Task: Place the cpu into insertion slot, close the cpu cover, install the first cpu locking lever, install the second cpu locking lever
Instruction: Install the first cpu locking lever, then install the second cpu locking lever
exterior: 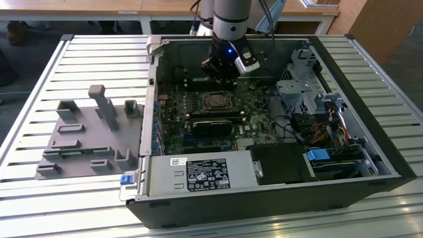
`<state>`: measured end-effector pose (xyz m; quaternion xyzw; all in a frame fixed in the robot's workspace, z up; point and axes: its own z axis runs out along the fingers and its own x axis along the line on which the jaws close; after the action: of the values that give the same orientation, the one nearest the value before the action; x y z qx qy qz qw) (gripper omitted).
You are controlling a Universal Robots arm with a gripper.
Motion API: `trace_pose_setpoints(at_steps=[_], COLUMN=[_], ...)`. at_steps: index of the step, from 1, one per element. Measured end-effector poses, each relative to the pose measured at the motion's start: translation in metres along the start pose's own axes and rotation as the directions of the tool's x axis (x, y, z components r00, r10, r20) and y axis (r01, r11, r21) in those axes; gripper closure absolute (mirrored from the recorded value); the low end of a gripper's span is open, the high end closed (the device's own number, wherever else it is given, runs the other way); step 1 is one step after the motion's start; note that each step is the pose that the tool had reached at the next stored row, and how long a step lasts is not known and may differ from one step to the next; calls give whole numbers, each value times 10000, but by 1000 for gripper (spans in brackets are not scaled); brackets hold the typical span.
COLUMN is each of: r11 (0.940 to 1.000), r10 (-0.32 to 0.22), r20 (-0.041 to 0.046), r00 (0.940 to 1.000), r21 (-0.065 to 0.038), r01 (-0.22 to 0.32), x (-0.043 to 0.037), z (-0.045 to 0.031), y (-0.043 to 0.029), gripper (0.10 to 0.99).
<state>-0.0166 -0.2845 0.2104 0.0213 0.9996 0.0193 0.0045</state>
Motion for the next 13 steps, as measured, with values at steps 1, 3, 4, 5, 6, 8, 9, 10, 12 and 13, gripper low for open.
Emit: trace_pose_setpoints(at_steps=[1,3,4,5,6,8,9,10,12,13], r11=[10000,10000,10000,10000,10000,10000,10000,10000,10000,10000], r10=[0,1,1,1,1,0,1,0,0,1], r20=[0,0,1,1,1,1,0,1,1,1], r00=[10000,10000,10000,10000,10000,10000,10000,10000,10000,10000], r21=[0,-1,-1,-1,-2,-1,0,-1,-1,-1], r01=[0,-1,-1,-1,-1,0,-1,0,0,-1], x=[0,0,-1,-1,-1,-1,-1,-1,-1,-1], z=[0,0,0,0,0,-1,-1,-1,-1,-1], y=[-4,-11,-13,-16,-18,-22,-25,-27,-30,-32], gripper=[969,969,969,969,969,969,969,969,969,969])
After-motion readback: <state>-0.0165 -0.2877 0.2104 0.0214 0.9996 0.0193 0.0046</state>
